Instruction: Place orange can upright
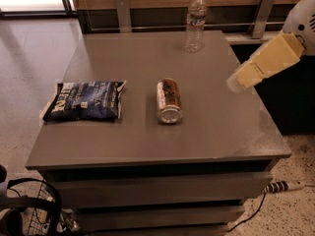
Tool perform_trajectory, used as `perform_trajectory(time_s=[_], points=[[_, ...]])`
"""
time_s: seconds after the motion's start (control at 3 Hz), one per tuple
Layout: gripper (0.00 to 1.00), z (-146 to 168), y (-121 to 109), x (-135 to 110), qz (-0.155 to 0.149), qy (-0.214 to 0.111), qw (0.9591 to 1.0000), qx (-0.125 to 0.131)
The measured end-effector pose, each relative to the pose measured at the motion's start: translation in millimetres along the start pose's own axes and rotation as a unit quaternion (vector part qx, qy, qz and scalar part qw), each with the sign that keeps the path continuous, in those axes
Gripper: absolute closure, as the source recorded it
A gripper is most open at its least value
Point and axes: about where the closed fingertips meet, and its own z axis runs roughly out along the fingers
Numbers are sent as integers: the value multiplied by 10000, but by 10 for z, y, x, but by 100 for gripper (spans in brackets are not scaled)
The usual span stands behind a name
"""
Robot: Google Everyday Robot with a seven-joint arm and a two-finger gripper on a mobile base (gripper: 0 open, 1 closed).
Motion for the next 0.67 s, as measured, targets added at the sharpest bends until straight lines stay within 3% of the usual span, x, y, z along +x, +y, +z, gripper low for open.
perform_trajectory(time_s=[0.33, 0.67], points=[[0, 104, -33, -251, 227, 650, 9976, 108], [0, 227, -53, -491, 559, 1123, 9918, 236]])
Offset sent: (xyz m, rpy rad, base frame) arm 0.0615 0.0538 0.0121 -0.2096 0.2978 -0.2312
